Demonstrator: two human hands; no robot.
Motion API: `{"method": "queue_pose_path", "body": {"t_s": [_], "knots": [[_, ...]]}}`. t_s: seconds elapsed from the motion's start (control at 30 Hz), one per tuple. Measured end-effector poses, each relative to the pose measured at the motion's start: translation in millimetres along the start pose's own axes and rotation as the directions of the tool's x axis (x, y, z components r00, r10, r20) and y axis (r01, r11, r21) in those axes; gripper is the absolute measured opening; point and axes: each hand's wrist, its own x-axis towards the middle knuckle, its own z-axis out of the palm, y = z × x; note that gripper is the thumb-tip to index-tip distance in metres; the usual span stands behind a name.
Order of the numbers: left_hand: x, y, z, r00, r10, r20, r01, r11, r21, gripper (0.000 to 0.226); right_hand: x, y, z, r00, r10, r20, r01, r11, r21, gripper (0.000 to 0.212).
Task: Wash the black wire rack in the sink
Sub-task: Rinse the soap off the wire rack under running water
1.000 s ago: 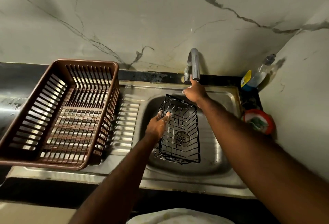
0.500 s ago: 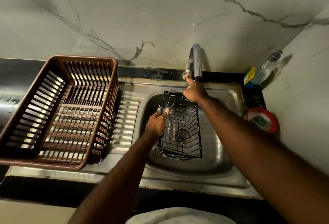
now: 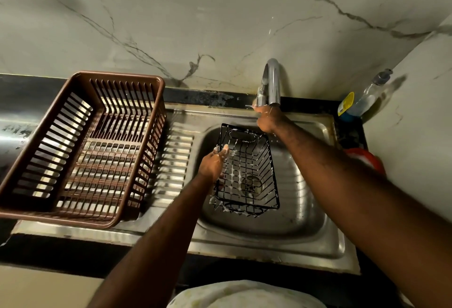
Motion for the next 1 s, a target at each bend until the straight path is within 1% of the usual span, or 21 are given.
{"method": "queue_pose_path", "body": {"t_s": [0.07, 0.1, 0.13, 0.2, 0.23, 0.27, 0.33, 0.4, 0.43, 0.47, 0.53, 0.57, 0.6, 0.63, 0.7, 0.8, 0.83, 0.9, 0.93, 0.97, 1.0], "knots": [[-3, -1, -2, 1.0, -0.007, 0.013, 0.007, 1.0, 0.022, 0.066, -2, 3, 5, 0.999, -0.043, -0.027, 0.047, 0.991, 0.128, 0.03], [-5, -2, -3, 1.0, -0.008, 0.026, 0.006, 0.999, 0.053, 0.071, -3, 8, 11, 0.998, -0.055, -0.02, 0.058, 0.975, 0.216, 0.025], [-7, -3, -4, 0.999, -0.005, 0.036, 0.002, 0.997, 0.083, 0.072, -7, 13, 15, 0.999, -0.037, 0.007, 0.033, 0.945, 0.325, 0.024], [-10, -6, -7, 0.999, -0.014, 0.049, 0.009, 0.995, 0.099, 0.068, -16, 20, 22, 0.996, 0.035, 0.087, -0.078, 0.824, 0.561, 0.026], [-11, -7, -8, 0.998, -0.024, 0.054, 0.019, 0.996, 0.092, 0.068, -18, 23, 25, 0.987, 0.091, 0.129, -0.153, 0.751, 0.643, 0.026], [-13, -8, -10, 0.998, -0.034, 0.061, 0.029, 0.996, 0.087, 0.07, -23, 24, 26, 0.975, 0.15, 0.161, -0.22, 0.69, 0.689, 0.023], [-17, -9, -12, 0.996, -0.042, 0.078, 0.034, 0.995, 0.098, 0.075, -25, 30, 29, 0.952, 0.239, 0.191, -0.303, 0.64, 0.706, 0.023], [-20, -7, -15, 0.995, -0.039, 0.087, 0.03, 0.995, 0.1, 0.073, -27, 33, 28, 0.941, 0.262, 0.214, -0.334, 0.621, 0.709, 0.022], [-24, -6, -17, 0.995, -0.046, 0.09, 0.038, 0.995, 0.088, 0.071, -32, 32, 25, 0.934, 0.266, 0.239, -0.353, 0.575, 0.739, 0.021], [-28, -4, -19, 0.994, -0.057, 0.097, 0.049, 0.995, 0.082, 0.069, -36, 30, 21, 0.922, 0.264, 0.282, -0.38, 0.478, 0.792, 0.024], [-36, 3, -21, 0.99, -0.076, 0.117, 0.067, 0.994, 0.082, 0.067, -44, 24, 11, 0.901, 0.219, 0.374, -0.415, 0.189, 0.89, 0.044], [-41, 7, -22, 0.99, -0.079, 0.117, 0.069, 0.994, 0.084, 0.066, -46, 21, 8, 0.896, 0.181, 0.406, -0.418, 0.037, 0.907, 0.055], [-45, 11, -22, 0.991, -0.076, 0.112, 0.067, 0.994, 0.083, 0.066, -46, 18, 5, 0.885, 0.15, 0.44, -0.431, -0.092, 0.898, 0.06], [-47, 14, -22, 0.991, -0.074, 0.109, 0.066, 0.995, 0.078, 0.066, -45, 15, 2, 0.874, 0.13, 0.468, -0.442, -0.187, 0.877, 0.061], [-52, 20, -22, 0.992, -0.06, 0.113, 0.054, 0.997, 0.054, 0.066, -42, 7, -3, 0.868, 0.121, 0.482, -0.44, -0.266, 0.858, 0.057], [-54, 26, -20, 0.995, -0.052, 0.089, 0.048, 0.998, 0.043, 0.067, -34, -3, -8, 0.877, 0.107, 0.468, -0.406, -0.354, 0.842, 0.043], [-55, 28, -19, 0.996, -0.05, 0.077, 0.047, 0.998, 0.046, 0.068, -29, -8, -10, 0.879, 0.103, 0.466, -0.392, -0.401, 0.828, 0.036], [-56, 31, -19, 0.997, -0.049, 0.063, 0.046, 0.998, 0.05, 0.068, -16, -15, -10, 0.857, 0.123, 0.5, -0.378, -0.509, 0.773, 0.026], [-57, 32, -19, 0.997, -0.048, 0.06, 0.045, 0.998, 0.052, 0.068, -12, -18, -9, 0.845, 0.118, 0.522, -0.385, -0.543, 0.746, 0.024], [-57, 32, -20, 0.997, -0.048, 0.061, 0.045, 0.998, 0.05, 0.068, -9, -21, -9, 0.844, 0.091, 0.529, -0.4, -0.551, 0.733, 0.022], [-56, 32, -21, 0.997, -0.047, 0.064, 0.045, 0.998, 0.044, 0.067, -6, -22, -10, 0.847, 0.065, 0.528, -0.429, -0.505, 0.749, 0.021]]}}
